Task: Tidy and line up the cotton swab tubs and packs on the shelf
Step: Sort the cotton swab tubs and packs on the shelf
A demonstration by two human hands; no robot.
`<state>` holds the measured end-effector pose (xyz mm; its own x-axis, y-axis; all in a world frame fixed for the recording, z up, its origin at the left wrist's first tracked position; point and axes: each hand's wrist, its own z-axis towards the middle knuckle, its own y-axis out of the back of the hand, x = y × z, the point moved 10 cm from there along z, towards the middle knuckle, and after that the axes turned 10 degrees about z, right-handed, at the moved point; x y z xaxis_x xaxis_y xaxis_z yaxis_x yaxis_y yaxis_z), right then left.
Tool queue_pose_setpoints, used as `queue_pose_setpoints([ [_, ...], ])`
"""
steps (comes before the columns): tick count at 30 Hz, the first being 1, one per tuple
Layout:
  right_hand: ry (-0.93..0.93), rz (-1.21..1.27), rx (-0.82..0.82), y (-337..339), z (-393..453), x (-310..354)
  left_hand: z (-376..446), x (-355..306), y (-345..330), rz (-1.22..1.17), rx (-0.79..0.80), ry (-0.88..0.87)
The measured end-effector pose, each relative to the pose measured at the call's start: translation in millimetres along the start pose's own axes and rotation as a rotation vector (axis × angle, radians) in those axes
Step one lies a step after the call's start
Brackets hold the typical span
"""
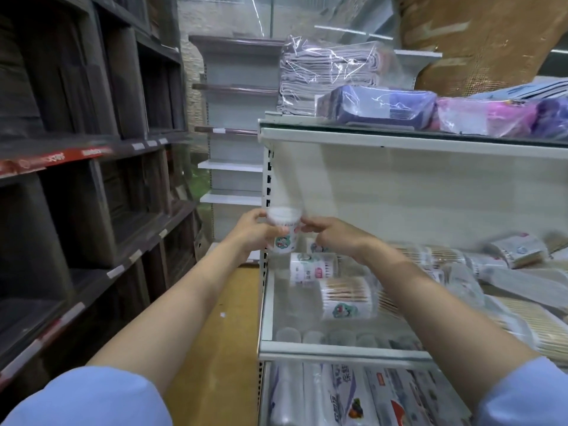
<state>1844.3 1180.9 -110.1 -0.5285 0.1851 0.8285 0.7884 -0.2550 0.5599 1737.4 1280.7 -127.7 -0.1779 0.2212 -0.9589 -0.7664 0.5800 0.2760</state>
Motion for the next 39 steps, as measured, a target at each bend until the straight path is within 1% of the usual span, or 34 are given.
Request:
queue_pose_setpoints([
  [3, -0.017, -0.074, 0.001, 3, 2, -8, 3, 11, -3, 0.044, -0.021, 0.021],
  [7, 0.001, -0.056, -0.029, 15, 2, -15, 4, 22, -11, 0.118, -0.018, 0.047],
  [11, 0.015, -0.07, -0.021, 23, 3, -21, 2, 31, -23, 0.104, 0.005, 0.076],
  [15, 0.028, -0.085, -0.021, 28, 2, -23, 1, 34, -26, 0.098, -0.026, 0.09],
  [18, 0.045, -0.082, -0.023, 31, 1, -23, -2, 29, -24, 0.135, -0.039, 0.094],
  [20, 0.061, -0.075, -0.019, 33, 0, -22, -4, 15, -17, 0.212, -0.117, 0.029],
  [21, 0.069, -0.069, -0.02, 34, 0, -22, -6, 2, -12, 0.276, -0.182, -0.045],
  [23, 0.088, -0.059, -0.028, 37, -1, -19, -17, -31, -6, 0.409, -0.319, -0.252],
  [24, 0.096, -0.053, -0.034, 38, -2, -19, -24, -48, -7, 0.456, -0.352, -0.362],
  [25, 0.102, -0.045, -0.038, 39, -2, -18, -28, -61, -13, 0.506, -0.337, -0.45],
  [26, 0.106, -0.036, -0.04, 40, -3, -18, -32, -70, -24, 0.58, -0.279, -0.509],
  [27, 0.111, -0.032, -0.041, 41, -3, -19, -31, -74, -38, 0.676, -0.197, -0.53],
  [30, 0.119, -0.032, -0.053, 45, -6, -21, -23, -64, -77, 0.994, 0.066, -0.45],
  [32, 0.121, -0.022, -0.064, 49, -7, -23, -20, -56, -93, 1.127, 0.161, -0.404],
  [34, 0.122, -0.009, -0.075, 53, -9, -26, -20, -52, -105, 1.228, 0.22, -0.402],
  [36, 0.121, -0.001, -0.083, 58, -11, -30, -20, -49, -112, 1.239, 0.241, -0.394],
  [39, 0.127, 0.016, -0.101, 63, -17, -33, -16, -47, -108, 1.14, 0.214, -0.339],
])
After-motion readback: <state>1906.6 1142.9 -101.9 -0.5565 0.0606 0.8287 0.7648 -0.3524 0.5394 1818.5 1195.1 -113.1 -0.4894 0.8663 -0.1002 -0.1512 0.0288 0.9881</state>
